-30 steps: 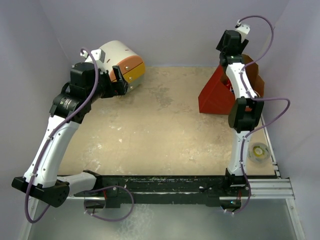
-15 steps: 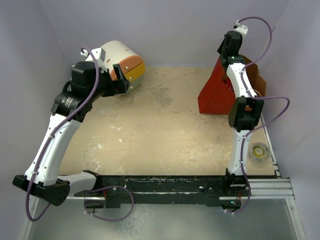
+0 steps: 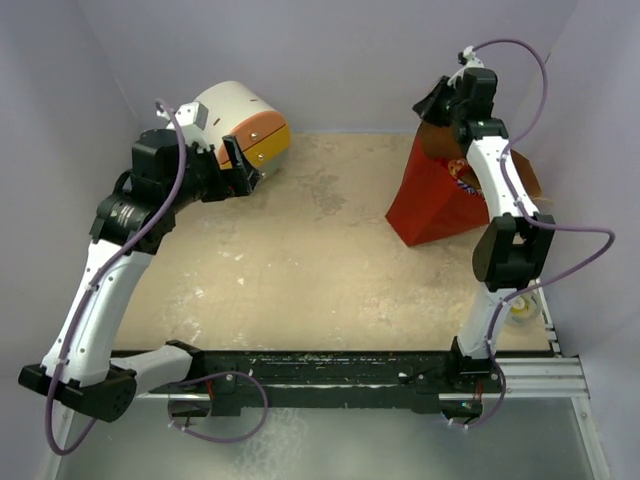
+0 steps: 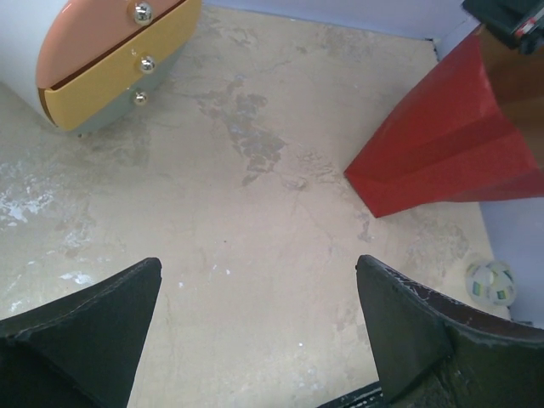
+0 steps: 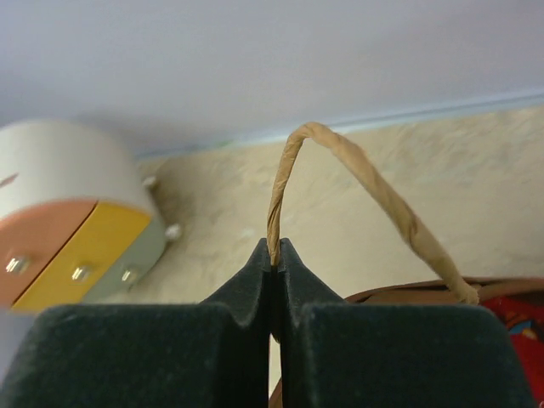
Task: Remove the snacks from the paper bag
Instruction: Move the paper bag to the center of the board.
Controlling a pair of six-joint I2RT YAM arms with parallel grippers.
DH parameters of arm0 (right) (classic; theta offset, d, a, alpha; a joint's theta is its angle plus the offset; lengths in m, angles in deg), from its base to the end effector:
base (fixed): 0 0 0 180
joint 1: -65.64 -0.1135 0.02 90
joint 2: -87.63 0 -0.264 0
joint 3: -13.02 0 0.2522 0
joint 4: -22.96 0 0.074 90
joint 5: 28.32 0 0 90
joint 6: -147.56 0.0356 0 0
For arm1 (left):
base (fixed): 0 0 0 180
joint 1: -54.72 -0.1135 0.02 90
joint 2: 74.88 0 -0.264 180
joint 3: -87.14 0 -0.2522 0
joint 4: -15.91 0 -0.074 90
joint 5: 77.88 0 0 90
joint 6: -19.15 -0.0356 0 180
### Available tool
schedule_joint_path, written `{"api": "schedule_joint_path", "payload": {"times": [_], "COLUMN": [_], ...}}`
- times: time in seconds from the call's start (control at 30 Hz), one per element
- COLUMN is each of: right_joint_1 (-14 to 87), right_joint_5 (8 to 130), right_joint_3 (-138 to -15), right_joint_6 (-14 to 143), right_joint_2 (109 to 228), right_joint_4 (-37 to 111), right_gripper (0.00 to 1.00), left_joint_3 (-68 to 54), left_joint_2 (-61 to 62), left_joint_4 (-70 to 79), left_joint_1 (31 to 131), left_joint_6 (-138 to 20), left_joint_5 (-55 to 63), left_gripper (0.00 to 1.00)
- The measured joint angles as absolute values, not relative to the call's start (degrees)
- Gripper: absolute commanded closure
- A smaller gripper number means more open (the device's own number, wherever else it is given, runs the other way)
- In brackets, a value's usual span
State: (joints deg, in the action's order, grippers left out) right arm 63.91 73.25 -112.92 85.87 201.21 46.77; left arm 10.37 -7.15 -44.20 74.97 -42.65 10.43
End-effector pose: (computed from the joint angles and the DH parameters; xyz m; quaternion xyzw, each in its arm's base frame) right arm 0.4782 0.0216 0.3878 0.1149 0.7642 0.2386 0.5881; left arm 0.2106 -0.0788 0.4586 -0.0504 0.8400 -0.2329 0.4875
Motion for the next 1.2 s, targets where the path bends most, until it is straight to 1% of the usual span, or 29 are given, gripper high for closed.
{"api": "schedule_joint_path", "payload": {"times": [0.13,0.3,0.43,0.63,0.73,0.83,0.9,0.93,1.03,1.13,1.2], "right_joint_1": [62.05,55.34,47.23,33.68,27.40,21.50,17.74,16.24,13.35,13.31,13.59], "right_joint_5": [80.37,83.78,83.76,82.78,81.49,80.24,79.72,79.52,79.65,79.61,79.15], "right_joint_3": [-105.47,-96.75,-90.93,-81.01,-80.03,-80.49,-81.84,-82.50,-83.13,-83.59,-85.16], "right_joint_6": [86.55,86.49,86.73,91.51,94.35,96.26,97.13,97.41,98.44,99.14,98.46], "right_joint_2": [194.83,186.53,180.82,170.68,169.08,169.98,171.90,173.00,175.03,175.09,174.40], "right_joint_4": [48.06,51.97,54.68,53.72,52.49,50.61,49.98,49.74,49.52,50.90,53.94], "right_gripper": [1.00,1.00,1.00,1.00,1.00,0.96,0.91,0.85,0.63,0.39,0.27], "left_joint_3": [10.48,10.33,9.32,8.25,8.25,8.25,7.90,7.47,5.30,2.50,0.91], "left_joint_2": [-11.41,-16.81,-20.09,-23.39,-24.44,-25.69,-26.45,-26.82,-28.22,-29.58,-30.23], "left_joint_4": [-46.32,-47.48,-48.72,-50.97,-52.59,-54.32,-54.82,-54.91,-54.97,-54.91,-54.91], "left_joint_1": [74.97,74.97,74.97,74.97,74.97,74.97,74.97,74.97,74.97,74.97,74.97], "left_joint_6": [-40.85,-37.31,-35.22,-32.44,-31.15,-29.84,-28.53,-27.92,-25.42,-23.08,-21.77], "left_joint_5": [9.09,6.89,5.70,5.25,4.72,4.07,3.48,3.21,1.79,0.13,-0.79], "left_gripper": [0.01,0.01,0.01,0.01,0.01,0.01,0.01,0.01,0.01,0.01,0.01]}}
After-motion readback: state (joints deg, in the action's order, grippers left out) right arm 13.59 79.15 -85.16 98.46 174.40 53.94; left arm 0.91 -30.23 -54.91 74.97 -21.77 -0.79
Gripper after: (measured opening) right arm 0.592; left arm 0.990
